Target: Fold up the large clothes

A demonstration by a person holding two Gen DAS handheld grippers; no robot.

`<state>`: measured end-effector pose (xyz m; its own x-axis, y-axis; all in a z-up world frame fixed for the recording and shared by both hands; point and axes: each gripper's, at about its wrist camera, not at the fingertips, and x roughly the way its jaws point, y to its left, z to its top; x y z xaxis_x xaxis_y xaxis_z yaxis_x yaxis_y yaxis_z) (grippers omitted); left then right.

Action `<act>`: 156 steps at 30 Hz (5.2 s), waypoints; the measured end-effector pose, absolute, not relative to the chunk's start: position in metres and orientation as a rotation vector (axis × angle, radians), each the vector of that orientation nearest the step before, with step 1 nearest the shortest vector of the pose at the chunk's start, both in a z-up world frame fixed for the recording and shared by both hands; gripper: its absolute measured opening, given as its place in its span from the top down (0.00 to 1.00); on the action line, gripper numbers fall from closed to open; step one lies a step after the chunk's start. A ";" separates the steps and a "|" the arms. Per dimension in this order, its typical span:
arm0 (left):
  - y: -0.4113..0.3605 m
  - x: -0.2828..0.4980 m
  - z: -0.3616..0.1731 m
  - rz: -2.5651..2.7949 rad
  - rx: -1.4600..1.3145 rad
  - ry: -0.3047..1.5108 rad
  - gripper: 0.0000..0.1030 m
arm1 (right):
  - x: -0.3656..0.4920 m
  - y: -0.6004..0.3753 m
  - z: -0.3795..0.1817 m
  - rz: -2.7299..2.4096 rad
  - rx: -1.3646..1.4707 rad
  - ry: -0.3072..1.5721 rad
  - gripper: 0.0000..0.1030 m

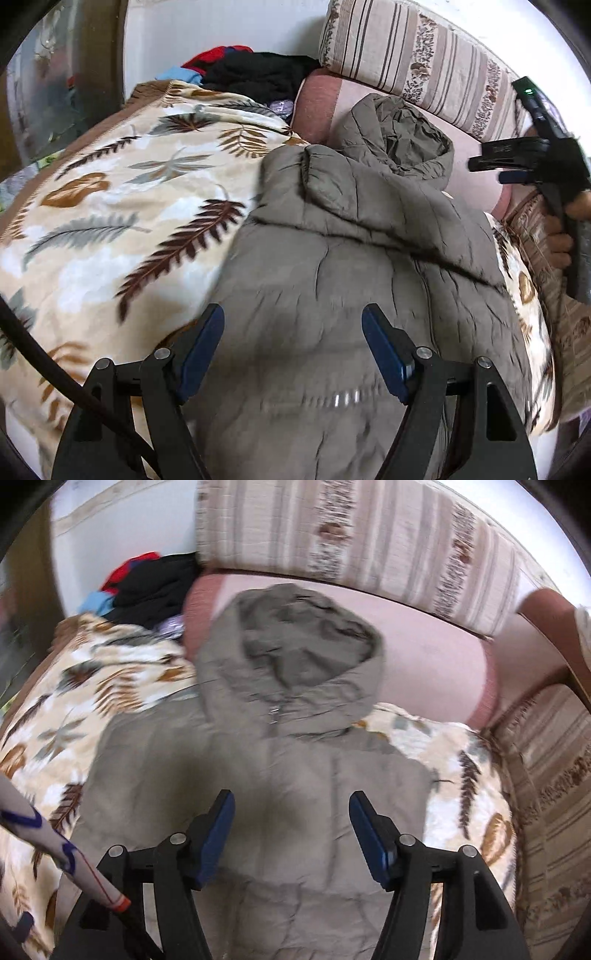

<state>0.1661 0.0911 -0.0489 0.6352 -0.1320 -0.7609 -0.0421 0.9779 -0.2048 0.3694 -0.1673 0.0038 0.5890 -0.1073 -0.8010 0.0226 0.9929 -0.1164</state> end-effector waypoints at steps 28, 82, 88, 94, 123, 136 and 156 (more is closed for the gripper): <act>0.098 0.239 -0.127 -0.165 -0.241 0.943 0.20 | 0.660 -0.132 -0.037 -0.125 0.258 0.949 0.49; 0.158 0.221 -0.110 0.037 -0.316 0.901 0.20 | 0.406 -0.197 -0.070 -0.260 0.022 1.008 0.56; 0.158 0.226 -0.112 0.025 -0.322 0.910 0.20 | 0.370 -0.126 -0.132 0.013 -0.087 1.197 0.57; 0.161 0.224 -0.114 0.030 -0.338 0.919 0.20 | 0.358 -0.122 -0.090 -0.048 -0.103 1.048 0.58; 0.167 0.226 -0.120 0.034 -0.364 0.934 0.20 | 0.378 -0.061 -0.030 0.024 -0.102 0.817 0.73; 0.163 0.230 -0.128 0.059 -0.322 0.957 0.20 | 0.366 -0.097 -0.085 0.013 -0.099 0.982 0.60; 0.165 0.171 -0.105 0.052 -0.259 0.949 0.20 | 0.116 -0.384 -0.097 -0.248 0.269 1.032 0.29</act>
